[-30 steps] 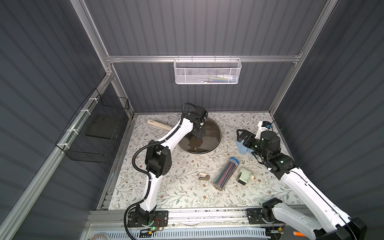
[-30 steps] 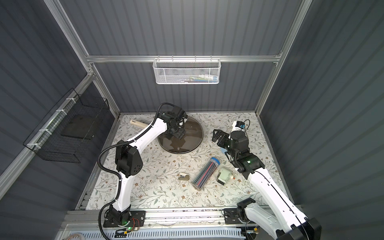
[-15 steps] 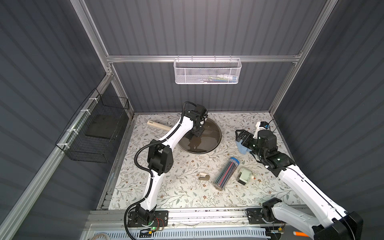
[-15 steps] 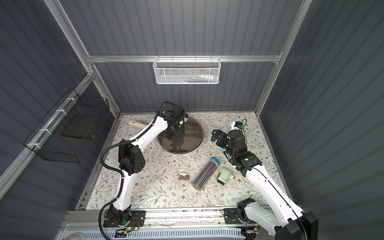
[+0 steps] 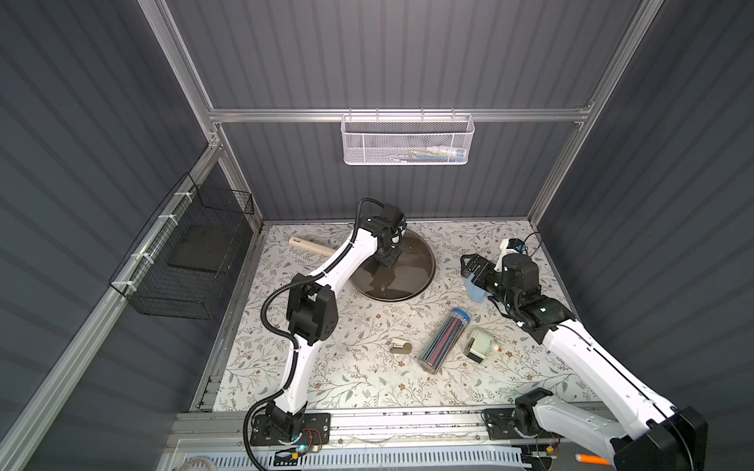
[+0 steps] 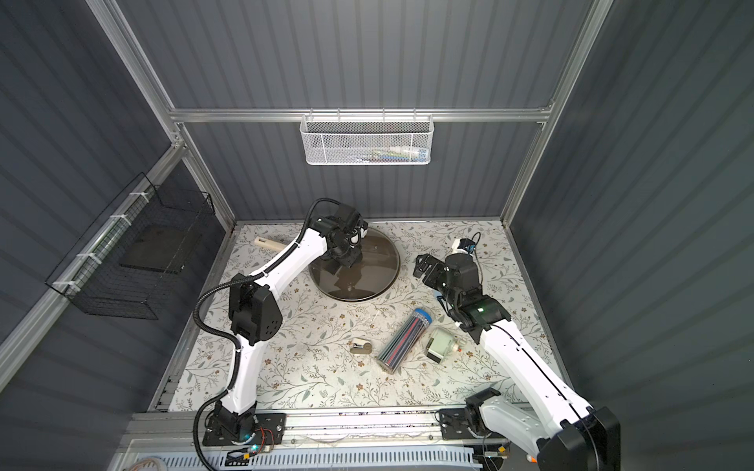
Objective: Wipe the pot lid with a cloth
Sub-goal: Pick up the pot lid from the cooking pot, then pick up the cleaning item at the center of the board.
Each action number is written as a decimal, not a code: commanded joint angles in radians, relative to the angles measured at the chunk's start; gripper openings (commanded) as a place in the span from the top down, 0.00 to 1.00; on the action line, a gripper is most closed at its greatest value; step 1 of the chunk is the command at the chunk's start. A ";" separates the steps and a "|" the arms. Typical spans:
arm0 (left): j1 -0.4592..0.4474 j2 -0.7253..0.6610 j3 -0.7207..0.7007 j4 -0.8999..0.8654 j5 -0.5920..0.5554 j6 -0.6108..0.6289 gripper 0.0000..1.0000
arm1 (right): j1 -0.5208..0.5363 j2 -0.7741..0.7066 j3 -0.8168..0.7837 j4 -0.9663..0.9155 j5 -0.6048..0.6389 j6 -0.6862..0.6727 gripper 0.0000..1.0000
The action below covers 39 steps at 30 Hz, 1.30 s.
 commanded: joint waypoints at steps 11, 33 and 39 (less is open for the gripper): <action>0.005 -0.413 -0.134 0.211 0.062 -0.131 1.00 | -0.262 0.350 0.229 -0.208 -0.023 -0.137 0.01; 0.005 -0.697 -0.456 0.435 0.232 -0.243 1.00 | -0.332 0.885 0.561 -0.460 -0.043 -0.277 0.20; 0.005 -0.712 -0.460 0.479 0.285 -0.255 1.00 | -0.332 0.896 0.547 -0.413 -0.060 -0.262 0.47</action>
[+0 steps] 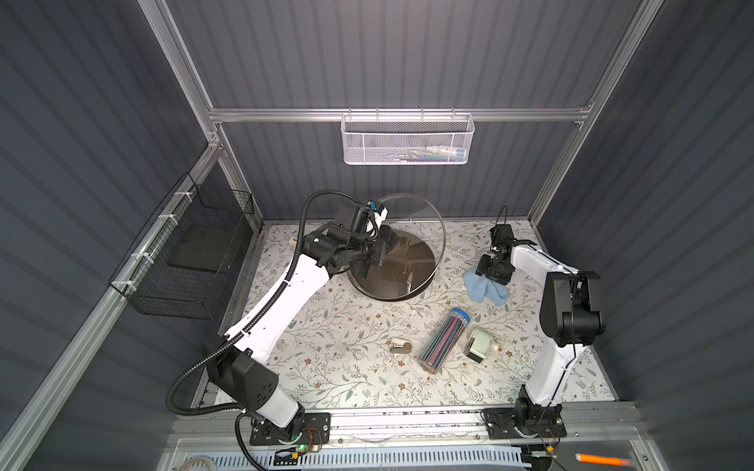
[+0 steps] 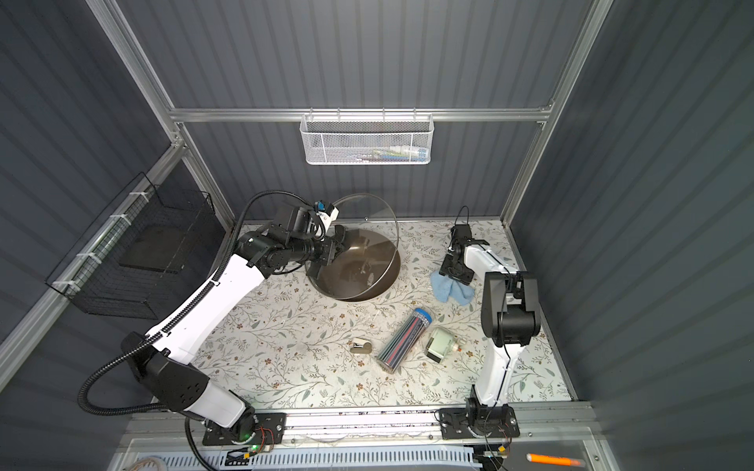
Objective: Wipe the pot lid with a cloth
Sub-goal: Pick up the cleaning item at the center of the board, then wipe the pot lid.
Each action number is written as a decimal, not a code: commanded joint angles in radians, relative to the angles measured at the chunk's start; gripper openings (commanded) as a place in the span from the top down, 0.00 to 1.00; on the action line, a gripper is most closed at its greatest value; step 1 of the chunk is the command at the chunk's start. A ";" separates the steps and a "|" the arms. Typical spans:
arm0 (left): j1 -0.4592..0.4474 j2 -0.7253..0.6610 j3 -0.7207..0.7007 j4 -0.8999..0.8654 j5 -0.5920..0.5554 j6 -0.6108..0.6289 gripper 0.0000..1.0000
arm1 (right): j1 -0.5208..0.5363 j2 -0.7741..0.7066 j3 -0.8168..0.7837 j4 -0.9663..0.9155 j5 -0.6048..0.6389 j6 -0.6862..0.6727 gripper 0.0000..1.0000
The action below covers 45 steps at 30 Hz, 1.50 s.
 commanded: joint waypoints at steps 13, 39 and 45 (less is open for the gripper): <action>0.047 -0.024 -0.042 0.365 0.272 -0.103 1.00 | 0.005 -0.333 -0.104 0.173 -0.273 0.026 1.00; 0.187 0.194 -0.131 1.240 1.004 -0.773 1.00 | 0.165 -0.527 -0.223 1.466 -1.074 0.764 1.00; 0.183 0.186 -0.173 1.315 1.025 -0.820 1.00 | 0.165 -0.489 -0.095 1.413 -1.059 0.708 1.00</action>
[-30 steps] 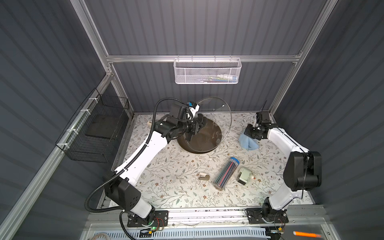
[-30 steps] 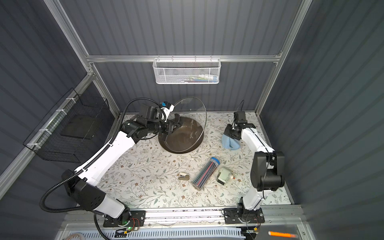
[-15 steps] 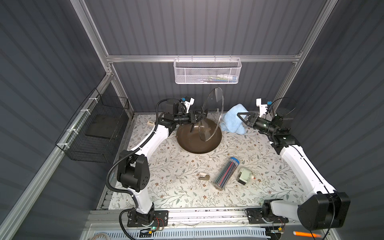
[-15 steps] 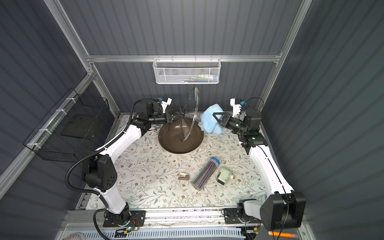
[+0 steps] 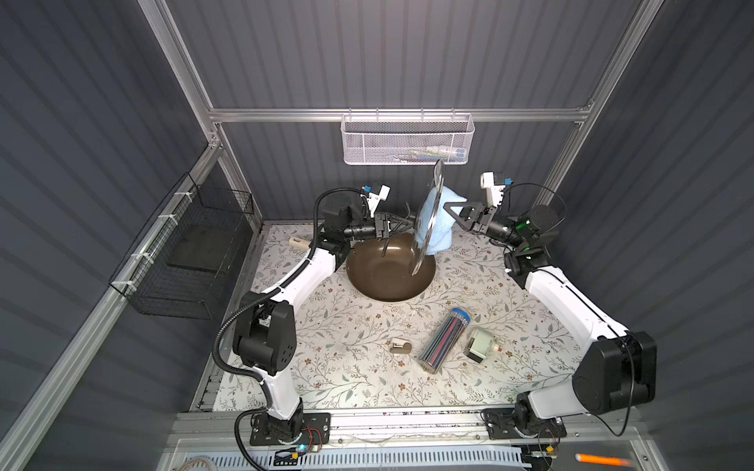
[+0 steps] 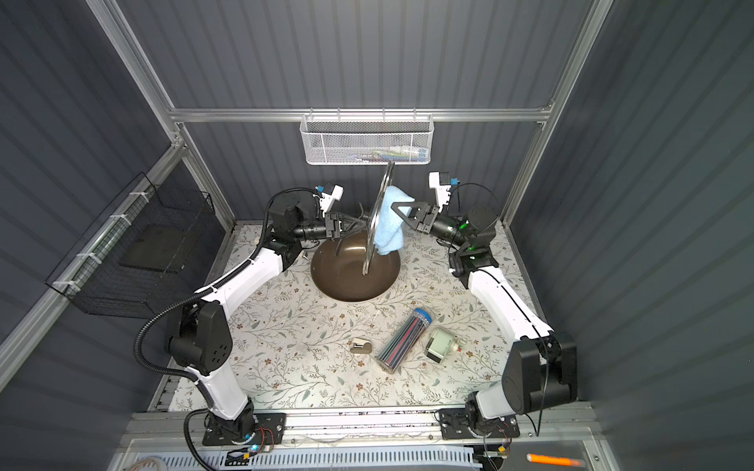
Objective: Wipe the pot lid with a cloth
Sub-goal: Wipe the pot lid.
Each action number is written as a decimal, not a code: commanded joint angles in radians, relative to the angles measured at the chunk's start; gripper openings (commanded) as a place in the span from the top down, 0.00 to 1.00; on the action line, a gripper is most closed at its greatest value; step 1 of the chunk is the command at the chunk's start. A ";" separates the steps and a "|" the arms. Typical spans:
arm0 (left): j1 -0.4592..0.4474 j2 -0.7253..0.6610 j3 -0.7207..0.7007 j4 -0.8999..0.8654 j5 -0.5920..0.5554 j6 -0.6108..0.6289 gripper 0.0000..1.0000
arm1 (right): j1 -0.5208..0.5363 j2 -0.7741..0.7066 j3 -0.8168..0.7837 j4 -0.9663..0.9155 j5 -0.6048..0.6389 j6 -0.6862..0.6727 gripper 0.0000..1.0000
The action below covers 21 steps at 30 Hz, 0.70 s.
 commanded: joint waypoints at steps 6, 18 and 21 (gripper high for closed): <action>-0.024 -0.076 -0.001 0.244 0.081 -0.057 1.00 | -0.005 0.067 0.239 -0.122 0.026 -0.128 1.00; -0.041 -0.083 0.016 0.683 0.069 -0.373 1.00 | -0.037 0.168 0.308 -0.399 0.186 -0.325 1.00; -0.041 -0.023 0.062 0.866 0.059 -0.531 1.00 | -0.037 0.194 0.306 -0.431 0.192 -0.332 1.00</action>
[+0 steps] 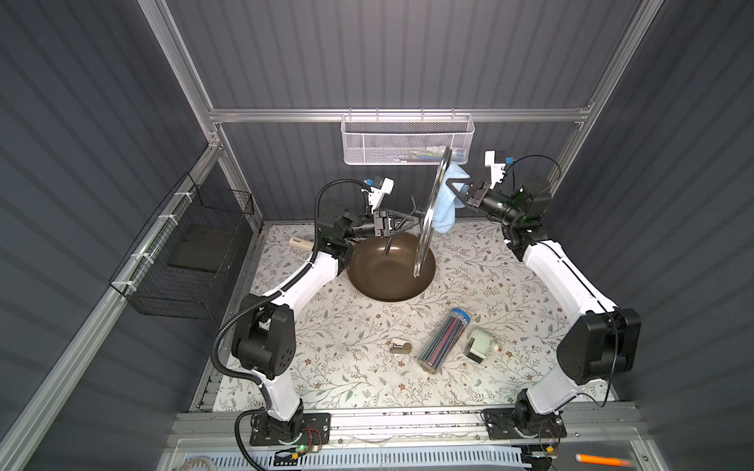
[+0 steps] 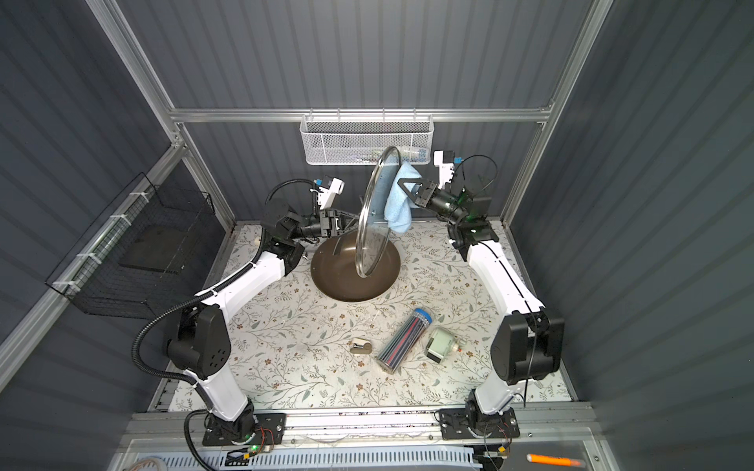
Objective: Wipe the pot lid with a cloth
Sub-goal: Wipe the pot lid.
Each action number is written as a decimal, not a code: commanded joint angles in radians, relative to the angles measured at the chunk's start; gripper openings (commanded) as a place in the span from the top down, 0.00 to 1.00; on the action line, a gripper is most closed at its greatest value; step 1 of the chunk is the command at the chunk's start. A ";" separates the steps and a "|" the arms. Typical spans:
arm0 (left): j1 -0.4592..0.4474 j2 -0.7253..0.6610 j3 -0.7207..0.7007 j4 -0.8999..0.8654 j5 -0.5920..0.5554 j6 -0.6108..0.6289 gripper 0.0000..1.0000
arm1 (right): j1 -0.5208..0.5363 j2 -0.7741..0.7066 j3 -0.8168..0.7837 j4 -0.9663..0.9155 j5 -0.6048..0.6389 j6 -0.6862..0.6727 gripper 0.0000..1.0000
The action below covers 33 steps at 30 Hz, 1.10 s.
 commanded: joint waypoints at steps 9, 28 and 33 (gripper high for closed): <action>0.007 0.124 0.221 0.303 -0.050 -0.177 1.00 | 0.063 -0.112 -0.170 -0.145 0.015 -0.083 1.00; 0.021 0.207 0.282 0.243 -0.084 -0.150 1.00 | 0.199 -0.342 -0.100 -0.222 0.023 -0.185 1.00; 0.021 0.161 0.236 0.270 -0.089 -0.154 1.00 | 0.171 -0.217 0.037 -0.206 0.032 -0.192 1.00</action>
